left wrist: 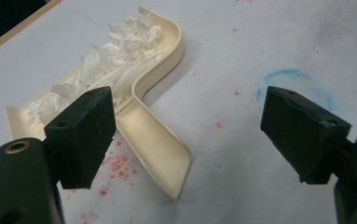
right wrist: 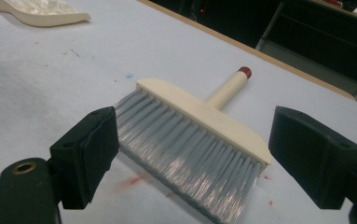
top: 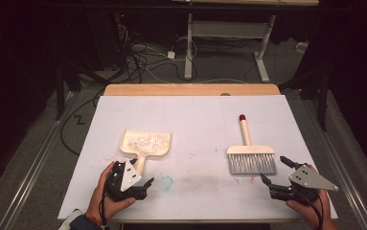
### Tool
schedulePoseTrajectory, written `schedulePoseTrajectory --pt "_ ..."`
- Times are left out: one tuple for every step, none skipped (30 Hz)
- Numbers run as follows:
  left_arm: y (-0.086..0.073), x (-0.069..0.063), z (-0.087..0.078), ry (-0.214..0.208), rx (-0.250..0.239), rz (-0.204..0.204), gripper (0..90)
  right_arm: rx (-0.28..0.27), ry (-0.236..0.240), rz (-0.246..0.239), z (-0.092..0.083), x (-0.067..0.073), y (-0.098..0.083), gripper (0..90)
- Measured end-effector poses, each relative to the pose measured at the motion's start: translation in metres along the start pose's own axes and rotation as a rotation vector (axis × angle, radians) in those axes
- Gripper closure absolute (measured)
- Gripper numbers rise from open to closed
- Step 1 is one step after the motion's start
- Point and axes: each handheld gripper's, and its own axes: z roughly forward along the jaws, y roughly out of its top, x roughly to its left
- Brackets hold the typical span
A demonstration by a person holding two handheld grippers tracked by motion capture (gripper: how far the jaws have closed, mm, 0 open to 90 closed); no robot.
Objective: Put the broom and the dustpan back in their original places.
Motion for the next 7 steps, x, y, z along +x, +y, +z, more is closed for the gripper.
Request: schedulePoseTrajectory --pt "0.0003 -0.0001 0.0005 0.001 0.001 -0.003 17.4 -0.001 0.0 -0.002 0.0 -0.0001 0.0 16.8" --pt "0.0005 -0.0003 0.0008 0.002 0.002 -0.006 17.4 -0.001 -0.001 -0.003 0.0001 -0.0003 0.0001 16.9" --pt "0.0011 -0.0006 0.0014 0.002 0.001 -0.005 17.4 -0.002 -0.001 -0.006 0.0001 -0.0005 0.0001 16.9" --pt "0.0017 -0.0008 0.0013 0.003 0.005 -0.001 17.4 -0.001 -0.001 -0.008 -0.0001 -0.0007 -0.0002 16.8" --pt "0.002 -0.0013 0.0014 0.002 0.004 0.0 17.4 -0.002 -0.005 -0.009 -0.0003 -0.0011 -0.0003 16.8" --pt "0.0022 -0.002 0.0012 0.002 0.003 0.008 17.4 -0.004 -0.003 -0.004 -0.0003 -0.0013 -0.0003 16.8" --pt "0.0022 -0.0021 0.001 0.003 0.004 0.011 17.4 -0.007 0.001 0.002 0.0002 -0.0017 -0.0001 16.9"
